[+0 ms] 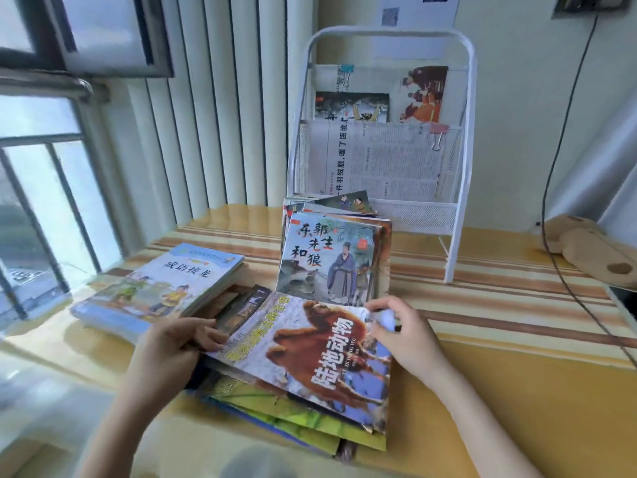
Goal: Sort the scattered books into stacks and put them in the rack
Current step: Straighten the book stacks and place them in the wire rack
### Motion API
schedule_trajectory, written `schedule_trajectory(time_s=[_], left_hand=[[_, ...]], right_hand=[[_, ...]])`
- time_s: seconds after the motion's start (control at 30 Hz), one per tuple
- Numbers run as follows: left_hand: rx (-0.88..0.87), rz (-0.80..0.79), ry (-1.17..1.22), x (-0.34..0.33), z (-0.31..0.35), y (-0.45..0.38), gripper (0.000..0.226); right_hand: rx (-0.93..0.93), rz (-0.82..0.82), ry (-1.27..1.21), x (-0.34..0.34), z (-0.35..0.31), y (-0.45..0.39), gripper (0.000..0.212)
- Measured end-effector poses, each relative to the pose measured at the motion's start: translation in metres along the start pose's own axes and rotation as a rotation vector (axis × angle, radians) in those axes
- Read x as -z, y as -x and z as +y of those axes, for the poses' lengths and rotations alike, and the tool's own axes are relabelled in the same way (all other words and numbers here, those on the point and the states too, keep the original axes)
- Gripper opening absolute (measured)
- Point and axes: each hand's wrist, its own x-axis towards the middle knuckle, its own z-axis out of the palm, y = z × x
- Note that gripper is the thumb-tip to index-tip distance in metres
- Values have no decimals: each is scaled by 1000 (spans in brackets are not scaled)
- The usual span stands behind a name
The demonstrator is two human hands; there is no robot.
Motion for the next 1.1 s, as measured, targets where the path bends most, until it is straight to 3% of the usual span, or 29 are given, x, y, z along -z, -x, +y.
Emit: schedule_trajectory(time_s=[0.1,0.2,0.37,0.5,0.63,0.73,0.83,0.9,1.03,1.1], left_hand=[[-5,-77,-35,2,-9,1,48],[35,-151,-27,8,-9,-1,55],[60,138,123,-4,3,18,27],[-56,82,-323,-24,-5,30,42],[-154,227,-518,-20,25,21,32],[-79,106,-311,-38,46,-21,31],[143,-159,-118,-73,53,-87,91],[289,-210,-31,-97,48,-126,109],[413,-282,191,-129,8,-176,109],[353,-266,320,-138,-4,-180,79]], right_hand=[[68,59,142,-7,10,-2,15],[-24,25,60,-7,11,3,15],[-65,-22,-30,-10,7,6,23],[-101,-52,-45,-13,5,2,29],[-114,226,-55,-4,5,-19,57],[-214,227,-95,3,2,-46,90],[-296,134,-175,1,-6,-73,110],[-318,51,-198,-5,-7,-86,116],[-342,50,-230,-20,6,-108,111],[-276,76,-279,-24,11,-118,89]])
